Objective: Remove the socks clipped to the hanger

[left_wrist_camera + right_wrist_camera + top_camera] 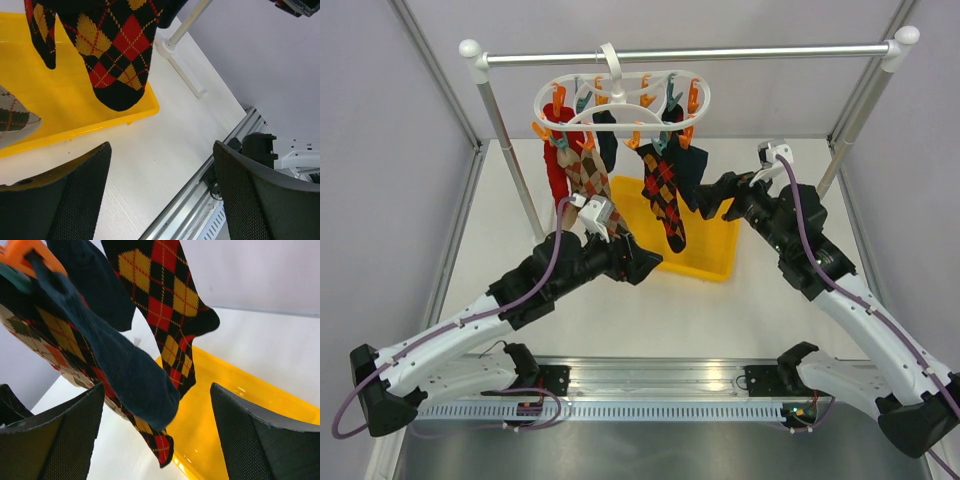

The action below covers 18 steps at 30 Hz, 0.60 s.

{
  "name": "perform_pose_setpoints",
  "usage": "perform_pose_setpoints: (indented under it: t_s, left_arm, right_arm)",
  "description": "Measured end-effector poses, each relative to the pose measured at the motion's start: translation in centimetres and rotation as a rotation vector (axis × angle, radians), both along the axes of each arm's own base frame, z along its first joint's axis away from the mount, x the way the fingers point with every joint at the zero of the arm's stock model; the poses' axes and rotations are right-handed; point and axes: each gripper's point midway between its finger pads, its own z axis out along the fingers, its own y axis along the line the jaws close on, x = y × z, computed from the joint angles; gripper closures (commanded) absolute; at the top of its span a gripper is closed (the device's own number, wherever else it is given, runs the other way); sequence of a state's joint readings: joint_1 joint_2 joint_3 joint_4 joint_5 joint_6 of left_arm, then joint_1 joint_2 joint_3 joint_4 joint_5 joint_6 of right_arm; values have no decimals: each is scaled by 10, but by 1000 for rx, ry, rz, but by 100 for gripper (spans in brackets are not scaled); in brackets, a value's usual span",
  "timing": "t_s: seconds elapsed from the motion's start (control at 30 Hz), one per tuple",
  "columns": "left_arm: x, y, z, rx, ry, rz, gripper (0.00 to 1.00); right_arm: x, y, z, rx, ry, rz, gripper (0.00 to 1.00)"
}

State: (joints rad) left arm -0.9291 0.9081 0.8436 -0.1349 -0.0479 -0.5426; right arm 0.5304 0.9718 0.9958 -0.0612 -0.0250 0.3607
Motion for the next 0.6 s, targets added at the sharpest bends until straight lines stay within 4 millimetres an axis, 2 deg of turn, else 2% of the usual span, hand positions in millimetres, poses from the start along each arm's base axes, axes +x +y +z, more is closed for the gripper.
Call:
perform_pose_setpoints:
  t_s: [0.13,0.4,0.5,0.53,0.6]
  left_arm:
    - [-3,-10,1,-19,7,-5,18]
    - [-1,-21,-2,-52,43,26,19]
    - [1,-24,0,-71,47,31,20]
    - [2,-26,0,-77,49,30,21]
    - [3,-31,0,-87,54,29,21]
  right_arm:
    - [6,9,12,0,-29,11,13]
    - [14,28,9,-28,-34,31,23]
    - [14,32,9,-37,-37,29,31]
    - [14,32,9,-39,-38,26,38]
    - [14,32,12,-41,-45,20,46]
